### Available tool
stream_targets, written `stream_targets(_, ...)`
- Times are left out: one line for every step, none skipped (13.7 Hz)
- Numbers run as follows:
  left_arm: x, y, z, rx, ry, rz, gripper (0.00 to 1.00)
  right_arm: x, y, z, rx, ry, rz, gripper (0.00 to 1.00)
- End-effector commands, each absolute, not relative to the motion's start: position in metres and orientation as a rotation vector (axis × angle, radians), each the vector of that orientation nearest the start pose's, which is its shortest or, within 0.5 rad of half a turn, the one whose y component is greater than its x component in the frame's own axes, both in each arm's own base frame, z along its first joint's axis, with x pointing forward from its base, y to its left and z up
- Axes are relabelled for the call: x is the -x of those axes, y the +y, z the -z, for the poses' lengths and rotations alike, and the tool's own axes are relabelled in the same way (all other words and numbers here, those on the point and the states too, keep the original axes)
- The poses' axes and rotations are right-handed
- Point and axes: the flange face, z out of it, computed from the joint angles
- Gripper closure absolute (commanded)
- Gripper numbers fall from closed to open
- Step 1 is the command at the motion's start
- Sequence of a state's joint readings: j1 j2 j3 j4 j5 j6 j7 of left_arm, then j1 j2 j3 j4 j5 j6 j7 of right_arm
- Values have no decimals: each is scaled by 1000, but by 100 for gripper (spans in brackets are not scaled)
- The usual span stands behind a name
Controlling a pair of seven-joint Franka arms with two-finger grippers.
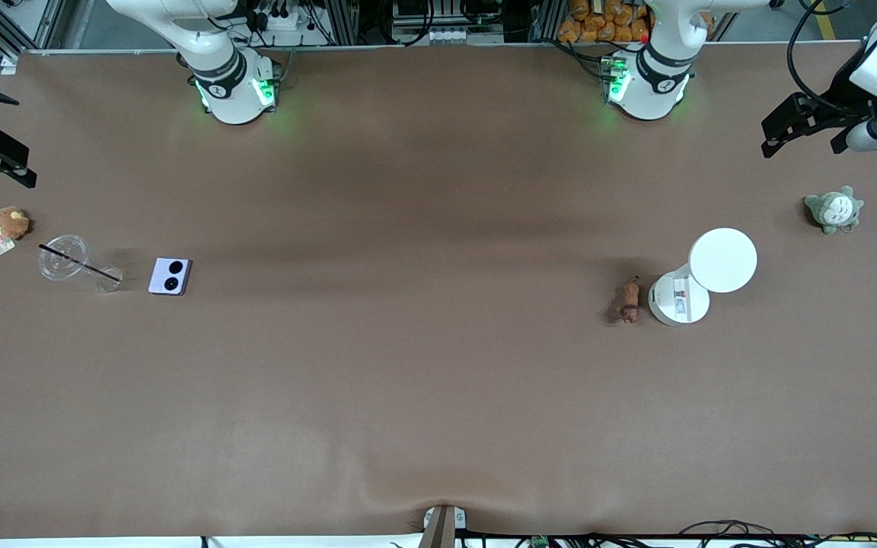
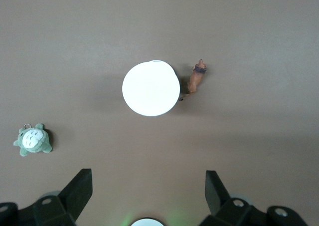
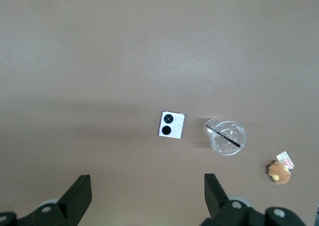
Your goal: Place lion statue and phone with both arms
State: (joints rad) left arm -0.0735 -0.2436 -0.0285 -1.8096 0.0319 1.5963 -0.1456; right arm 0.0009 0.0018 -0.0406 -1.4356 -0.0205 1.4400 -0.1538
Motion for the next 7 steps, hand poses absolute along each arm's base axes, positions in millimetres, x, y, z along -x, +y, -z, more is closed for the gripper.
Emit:
stream_targets(-479, -46, -647, 3099, -44, 55, 0, -542, -24, -679, 3131, -184, 6, 0)
stream_targets(-480, -46, -653, 3100, -47, 71, 0, -542, -24, -679, 3131, -184, 6, 0)
stream_targets(-481, -47, -651, 3100, -45, 60, 0, -542, -23, -678, 3131, -186, 3, 0)
stream_targets(-481, -47, -653, 3101, -43, 50, 0, -542, -23, -678, 3130, -184, -1, 0)
stream_targets(-481, -48, -653, 3102, -41, 41, 0, -542, -24, -678, 3131, -179, -4, 0)
stream_targets(-482, -49, -652, 3101, -36, 38, 0, -542, -24, -677, 3130, -177, -9, 0)
stream_targets(-482, -49, -651, 3101, -36, 33, 0, -541, -22, -674, 3121, -141, -26, 0)
